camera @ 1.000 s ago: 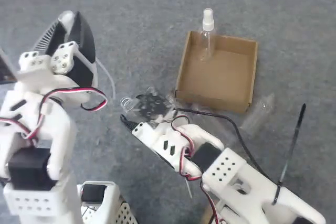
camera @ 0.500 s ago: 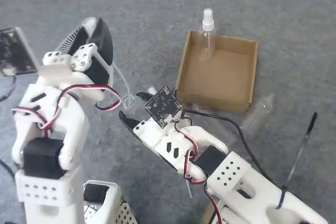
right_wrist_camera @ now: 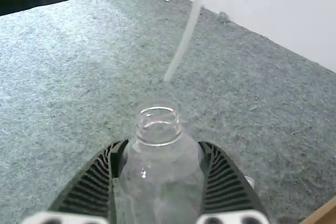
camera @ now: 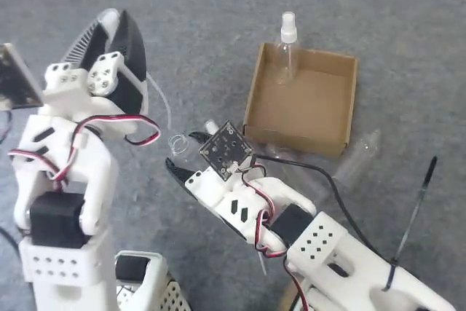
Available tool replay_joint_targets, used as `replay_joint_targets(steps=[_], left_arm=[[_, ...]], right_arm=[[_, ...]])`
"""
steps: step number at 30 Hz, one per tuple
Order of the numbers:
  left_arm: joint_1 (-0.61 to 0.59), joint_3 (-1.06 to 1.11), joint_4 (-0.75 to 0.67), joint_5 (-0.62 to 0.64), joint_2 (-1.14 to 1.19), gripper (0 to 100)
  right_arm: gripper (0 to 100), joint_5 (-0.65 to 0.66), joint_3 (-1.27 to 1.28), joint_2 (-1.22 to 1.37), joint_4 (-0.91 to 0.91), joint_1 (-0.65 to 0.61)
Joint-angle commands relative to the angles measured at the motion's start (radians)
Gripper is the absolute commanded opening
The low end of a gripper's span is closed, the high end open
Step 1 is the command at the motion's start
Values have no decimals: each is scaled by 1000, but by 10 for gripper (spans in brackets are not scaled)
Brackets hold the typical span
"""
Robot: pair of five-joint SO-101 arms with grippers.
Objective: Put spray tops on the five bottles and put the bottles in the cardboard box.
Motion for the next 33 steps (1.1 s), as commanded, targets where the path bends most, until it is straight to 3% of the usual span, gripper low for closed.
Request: replay_joint_targets(steps=[1,14,26,33], left_arm=[[17,-39,38,-8,-11,12],[81,58,153,-15,-84,12],[130,321,153,-184,-84,12],[163,328,186,-187,-83,12]], right_arm=[[6,-11,-11,-44,-8,-2],[6,-12,-11,-45,-4,1],[6,-15,-11,-45,-13,15],[6,-124,-9,-44,-51,114]])
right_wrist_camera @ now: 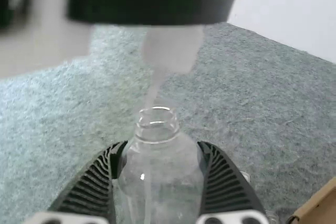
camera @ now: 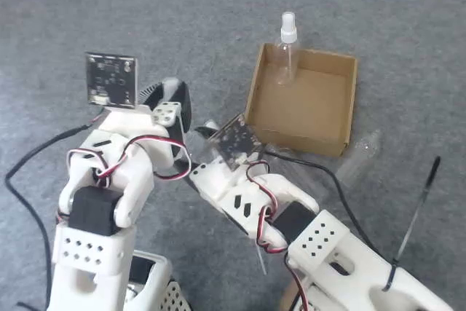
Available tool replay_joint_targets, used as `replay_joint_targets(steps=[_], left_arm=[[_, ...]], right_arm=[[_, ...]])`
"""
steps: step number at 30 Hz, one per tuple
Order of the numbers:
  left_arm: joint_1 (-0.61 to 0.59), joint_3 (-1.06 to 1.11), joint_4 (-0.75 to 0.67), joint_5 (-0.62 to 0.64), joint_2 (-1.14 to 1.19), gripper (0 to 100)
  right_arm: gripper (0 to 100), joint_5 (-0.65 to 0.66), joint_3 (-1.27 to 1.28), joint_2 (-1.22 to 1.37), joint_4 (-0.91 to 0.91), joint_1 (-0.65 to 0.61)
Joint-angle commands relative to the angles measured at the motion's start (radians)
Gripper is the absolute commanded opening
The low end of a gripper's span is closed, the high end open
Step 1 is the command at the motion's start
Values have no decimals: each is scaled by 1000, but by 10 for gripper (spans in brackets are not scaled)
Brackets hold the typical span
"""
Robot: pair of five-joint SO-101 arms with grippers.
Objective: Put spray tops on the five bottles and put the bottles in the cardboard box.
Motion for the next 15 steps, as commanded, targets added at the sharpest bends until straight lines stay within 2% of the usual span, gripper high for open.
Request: replay_joint_targets(steps=[1,4,13,15], left_arm=[[32,7,23,-17,-8,12],[66,31,26,-17,-12,12],[66,31,74,-17,-14,13],[52,31,72,-12,-14,39]], right_arm=[[6,-46,-11,-45,-31,61],[6,-46,0,-47,-35,62],[6,-46,9,-47,-38,64],[6,-46,9,-47,-38,64]])
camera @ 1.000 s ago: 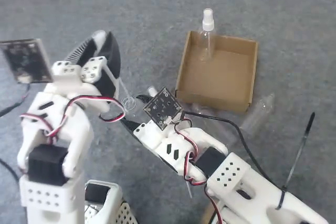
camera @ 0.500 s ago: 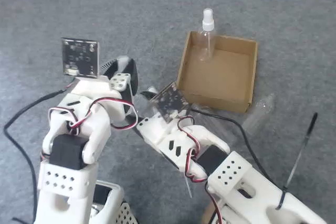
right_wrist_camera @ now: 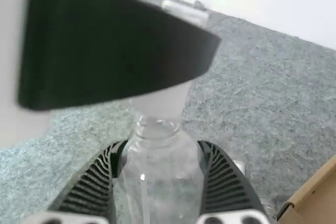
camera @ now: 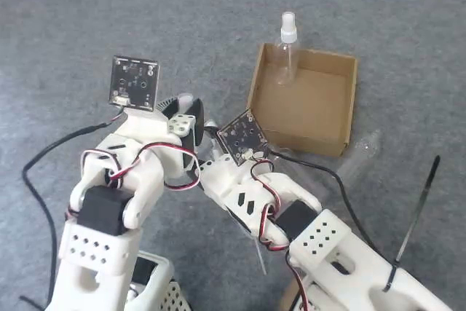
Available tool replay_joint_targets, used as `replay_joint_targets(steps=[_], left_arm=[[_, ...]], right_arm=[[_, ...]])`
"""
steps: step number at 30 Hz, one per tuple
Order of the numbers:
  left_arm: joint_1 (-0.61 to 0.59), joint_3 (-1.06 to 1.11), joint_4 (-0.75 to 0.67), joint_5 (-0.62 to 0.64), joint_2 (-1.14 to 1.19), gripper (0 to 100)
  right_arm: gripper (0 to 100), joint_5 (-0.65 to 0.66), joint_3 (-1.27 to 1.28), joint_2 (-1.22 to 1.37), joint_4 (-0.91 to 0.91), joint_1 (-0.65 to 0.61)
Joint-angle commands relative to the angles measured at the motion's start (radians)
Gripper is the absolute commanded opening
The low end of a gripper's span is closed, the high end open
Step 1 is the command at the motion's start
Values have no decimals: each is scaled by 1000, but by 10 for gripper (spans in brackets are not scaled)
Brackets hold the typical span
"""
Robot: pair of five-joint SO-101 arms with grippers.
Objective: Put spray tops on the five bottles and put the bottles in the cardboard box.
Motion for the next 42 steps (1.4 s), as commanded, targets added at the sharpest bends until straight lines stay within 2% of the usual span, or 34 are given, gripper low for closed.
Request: replay_joint_targets(steps=[1,5,12,17,26,31,36,42], left_arm=[[-26,-15,14,-6,-12,69],[-80,-62,0,-3,-12,175],[-157,-262,3,-8,-3,181],[-187,-269,-2,-14,3,180],[-178,-246,40,-54,187,147],[-152,-214,69,-74,186,145],[-77,-157,66,-107,186,145],[-51,-185,66,-110,186,145]], right_arm=[[6,-14,-15,-47,-28,35],[6,-12,-15,-47,-28,35],[6,-11,-14,-42,-24,35],[6,-11,-14,-47,-19,35],[6,-11,-14,-47,-19,33],[6,-9,-14,-47,-19,33],[6,-9,-14,-47,-19,31],[6,-9,-14,-44,-19,31]])
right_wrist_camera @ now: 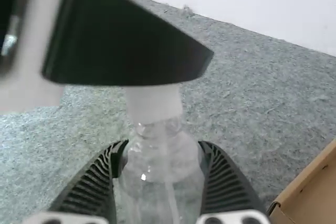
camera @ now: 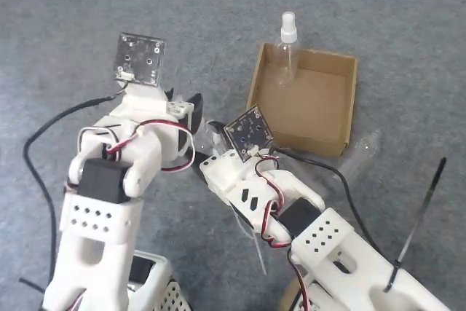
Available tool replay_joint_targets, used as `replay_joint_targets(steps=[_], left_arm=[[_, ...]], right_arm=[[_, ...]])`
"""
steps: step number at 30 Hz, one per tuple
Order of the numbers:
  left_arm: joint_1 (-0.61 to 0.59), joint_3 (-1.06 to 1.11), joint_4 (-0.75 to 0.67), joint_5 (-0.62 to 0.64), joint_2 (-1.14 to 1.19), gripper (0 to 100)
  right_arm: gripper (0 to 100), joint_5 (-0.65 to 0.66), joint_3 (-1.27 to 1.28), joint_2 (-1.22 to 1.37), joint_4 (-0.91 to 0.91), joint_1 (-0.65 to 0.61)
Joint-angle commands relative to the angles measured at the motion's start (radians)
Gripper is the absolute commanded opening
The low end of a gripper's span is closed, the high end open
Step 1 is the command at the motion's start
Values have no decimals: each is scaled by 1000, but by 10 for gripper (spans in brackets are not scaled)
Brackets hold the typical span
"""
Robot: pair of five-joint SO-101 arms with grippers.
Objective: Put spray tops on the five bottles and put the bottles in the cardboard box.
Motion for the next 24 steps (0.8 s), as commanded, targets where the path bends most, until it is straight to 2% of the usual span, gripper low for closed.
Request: replay_joint_targets(steps=[1,6,10,14,21,24], left_arm=[[5,-58,6,-9,-2,145],[-3,-205,61,-11,-3,145],[-115,-274,77,-11,8,145],[-193,-200,52,-46,8,145],[-187,-31,-18,-71,5,145],[-149,-4,-15,-72,-2,145]], right_arm=[[6,-9,-14,-42,-19,5],[6,-9,-12,-41,-19,5],[6,-9,5,-47,-27,5],[6,-9,6,-47,-28,5],[6,-9,6,-47,-28,5],[6,-9,6,-47,-28,5]])
